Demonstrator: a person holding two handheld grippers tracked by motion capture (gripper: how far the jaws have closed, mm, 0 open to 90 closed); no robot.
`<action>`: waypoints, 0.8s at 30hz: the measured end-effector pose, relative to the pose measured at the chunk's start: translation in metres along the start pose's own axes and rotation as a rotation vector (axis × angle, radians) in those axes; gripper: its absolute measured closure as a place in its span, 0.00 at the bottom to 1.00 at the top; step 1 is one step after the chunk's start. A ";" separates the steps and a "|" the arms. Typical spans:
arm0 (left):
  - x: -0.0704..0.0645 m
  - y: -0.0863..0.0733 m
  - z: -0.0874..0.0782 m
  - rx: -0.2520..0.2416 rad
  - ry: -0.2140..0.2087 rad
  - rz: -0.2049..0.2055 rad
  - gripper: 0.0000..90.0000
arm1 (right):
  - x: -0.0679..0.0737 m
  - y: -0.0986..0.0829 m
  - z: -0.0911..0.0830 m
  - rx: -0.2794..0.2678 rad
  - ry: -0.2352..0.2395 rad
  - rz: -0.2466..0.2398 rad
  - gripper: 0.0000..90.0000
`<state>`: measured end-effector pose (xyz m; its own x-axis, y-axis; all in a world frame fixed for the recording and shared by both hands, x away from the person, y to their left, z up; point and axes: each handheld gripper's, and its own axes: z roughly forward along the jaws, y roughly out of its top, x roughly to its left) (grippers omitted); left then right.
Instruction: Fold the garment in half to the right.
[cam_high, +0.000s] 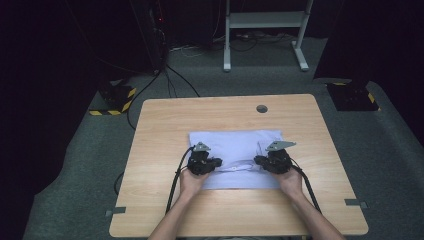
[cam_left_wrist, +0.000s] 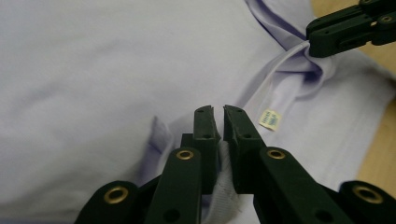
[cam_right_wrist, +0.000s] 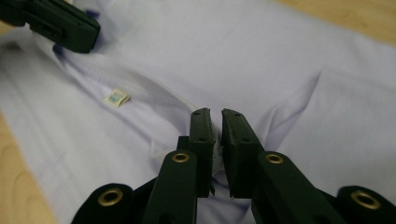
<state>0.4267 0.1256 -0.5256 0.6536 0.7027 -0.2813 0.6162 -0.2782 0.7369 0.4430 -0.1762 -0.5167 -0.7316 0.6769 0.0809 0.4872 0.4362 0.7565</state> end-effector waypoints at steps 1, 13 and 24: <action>-0.002 -0.003 -0.001 0.002 -0.005 0.003 0.91 | 0.001 -0.005 -0.003 0.007 0.008 -0.001 0.89; -0.001 0.018 -0.019 -0.225 0.188 -0.041 0.28 | -0.004 0.012 -0.011 -0.138 -0.191 0.094 0.28; 0.008 0.015 0.025 0.028 0.376 -0.026 0.15 | -0.003 0.008 0.032 0.078 -0.339 0.028 0.20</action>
<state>0.4522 0.1104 -0.5325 0.4338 0.8996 -0.0504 0.6454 -0.2713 0.7141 0.4646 -0.1559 -0.5318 -0.5236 0.8421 -0.1293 0.5497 0.4499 0.7038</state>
